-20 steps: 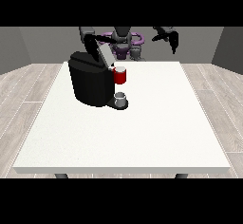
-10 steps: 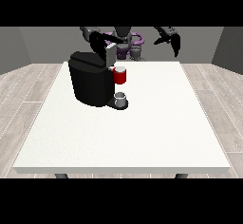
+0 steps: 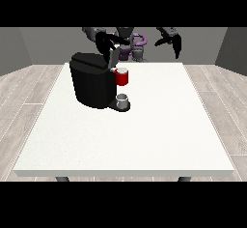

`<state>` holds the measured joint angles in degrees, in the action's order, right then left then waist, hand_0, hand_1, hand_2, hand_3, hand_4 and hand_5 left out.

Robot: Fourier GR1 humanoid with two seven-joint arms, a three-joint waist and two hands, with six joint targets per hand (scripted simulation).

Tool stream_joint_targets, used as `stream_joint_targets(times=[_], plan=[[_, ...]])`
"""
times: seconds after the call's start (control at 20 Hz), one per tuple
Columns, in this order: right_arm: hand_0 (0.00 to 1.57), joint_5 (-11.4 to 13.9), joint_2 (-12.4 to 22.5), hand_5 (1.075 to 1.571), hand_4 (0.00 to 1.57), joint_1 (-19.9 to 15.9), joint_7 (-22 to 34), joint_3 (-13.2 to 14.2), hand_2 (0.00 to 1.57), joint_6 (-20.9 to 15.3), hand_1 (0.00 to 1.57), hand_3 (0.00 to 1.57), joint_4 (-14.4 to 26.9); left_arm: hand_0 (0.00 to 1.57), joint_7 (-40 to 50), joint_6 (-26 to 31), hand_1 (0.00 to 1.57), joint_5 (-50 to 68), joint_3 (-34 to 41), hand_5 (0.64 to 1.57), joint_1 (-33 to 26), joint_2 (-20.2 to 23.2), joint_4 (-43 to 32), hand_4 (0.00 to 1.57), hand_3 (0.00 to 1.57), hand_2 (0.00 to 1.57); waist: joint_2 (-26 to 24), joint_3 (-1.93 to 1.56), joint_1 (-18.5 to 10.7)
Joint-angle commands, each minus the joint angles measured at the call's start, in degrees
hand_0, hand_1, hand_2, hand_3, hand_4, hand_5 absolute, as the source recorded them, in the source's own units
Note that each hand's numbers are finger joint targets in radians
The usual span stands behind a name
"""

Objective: Insert the coffee pod into the coffee machine and close the lid

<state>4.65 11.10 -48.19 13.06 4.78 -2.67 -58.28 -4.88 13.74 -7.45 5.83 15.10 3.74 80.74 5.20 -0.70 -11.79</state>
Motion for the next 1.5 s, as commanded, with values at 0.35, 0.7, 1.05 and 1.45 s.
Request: stream_joint_targets(times=[0.35, 0.7, 1.05, 1.45], plan=[[0.00, 4.14, 1.43, 1.571, 0.24, -7.75, 1.41, -3.75, 0.00, -0.09, 0.00, 0.00, -6.70, 0.00, -1.58, 3.76, 0.00, 1.41, -0.39, 1.571, 3.68, 2.07, -0.40, 0.41, 0.00, 0.00, 3.79, 0.73, -8.79], [0.00, 5.07, 3.40, 1.571, 0.00, -9.88, 6.95, -3.48, 0.00, -1.02, 0.00, 0.00, -11.03, 0.00, -1.85, 3.70, 0.00, 1.05, -2.11, 1.571, 7.05, 0.72, 0.38, 0.42, 0.00, 0.00, 7.70, 0.70, -14.12], [0.00, 6.72, 3.43, 1.571, 0.00, -16.28, 3.36, -4.06, 0.00, -1.07, 0.00, 0.00, -7.37, 0.00, -1.19, 1.71, 0.00, 0.04, -3.39, 1.571, 9.89, -1.10, 1.51, 0.40, 0.00, 0.00, 11.94, 0.71, -15.00], [0.00, 6.82, 4.45, 1.571, 0.00, -22.70, -1.46, 0.08, 0.00, -3.07, 0.00, 0.00, 0.48, 0.00, -1.41, 7.06, 0.00, 4.95, -0.67, 1.571, 12.75, 2.92, 3.54, 0.22, 0.00, 0.00, 16.63, 0.71, -18.64]])
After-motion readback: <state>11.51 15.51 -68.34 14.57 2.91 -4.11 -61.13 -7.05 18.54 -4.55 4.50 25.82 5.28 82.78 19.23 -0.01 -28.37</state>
